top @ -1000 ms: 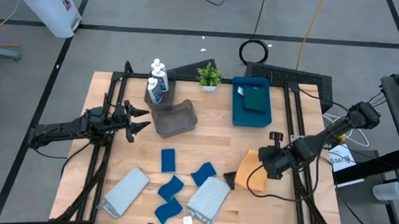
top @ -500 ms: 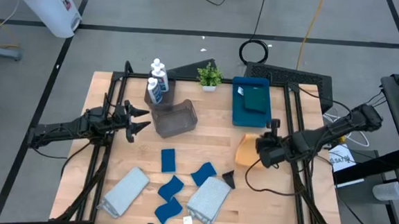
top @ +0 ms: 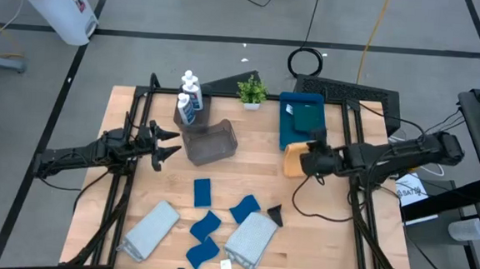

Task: Pick & Place Kitchen Items
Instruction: Put the yellow towel into the blue bin

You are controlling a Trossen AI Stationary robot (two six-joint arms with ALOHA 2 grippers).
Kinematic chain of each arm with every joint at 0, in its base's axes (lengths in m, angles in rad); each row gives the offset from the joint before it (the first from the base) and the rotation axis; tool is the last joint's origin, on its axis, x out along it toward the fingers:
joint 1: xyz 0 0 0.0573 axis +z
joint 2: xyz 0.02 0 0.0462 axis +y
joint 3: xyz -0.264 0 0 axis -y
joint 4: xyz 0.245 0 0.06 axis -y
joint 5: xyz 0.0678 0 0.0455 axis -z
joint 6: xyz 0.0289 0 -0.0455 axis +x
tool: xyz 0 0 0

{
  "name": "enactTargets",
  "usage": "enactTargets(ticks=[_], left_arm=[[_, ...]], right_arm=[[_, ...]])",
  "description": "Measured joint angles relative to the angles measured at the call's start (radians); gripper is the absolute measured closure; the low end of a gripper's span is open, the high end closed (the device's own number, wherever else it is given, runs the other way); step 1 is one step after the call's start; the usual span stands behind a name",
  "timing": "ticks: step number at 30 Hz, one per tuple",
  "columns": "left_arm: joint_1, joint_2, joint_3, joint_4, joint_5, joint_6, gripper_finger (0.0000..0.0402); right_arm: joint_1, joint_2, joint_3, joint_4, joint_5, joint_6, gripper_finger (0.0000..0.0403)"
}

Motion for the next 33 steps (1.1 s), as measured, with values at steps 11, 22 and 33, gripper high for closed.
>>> enactTargets(ticks=[11,22,33], left_arm=[[0.0,0.0,0.0,0.0,0.0,0.0,0.0151],[0.0,0.0,0.0,0.0,0.0,0.0,0.0151],[0.0,0.0,0.0,0.0,-0.001,0.0,0.0151]], right_arm=[[-0.168,-0.014,0.0,0.251,0.0,-0.349,0.0401],[-0.255,-0.07,0.093,0.278,-0.008,-0.471,0.0402],[-0.373,-0.092,0.096,0.199,-0.011,-0.552,0.0402]])
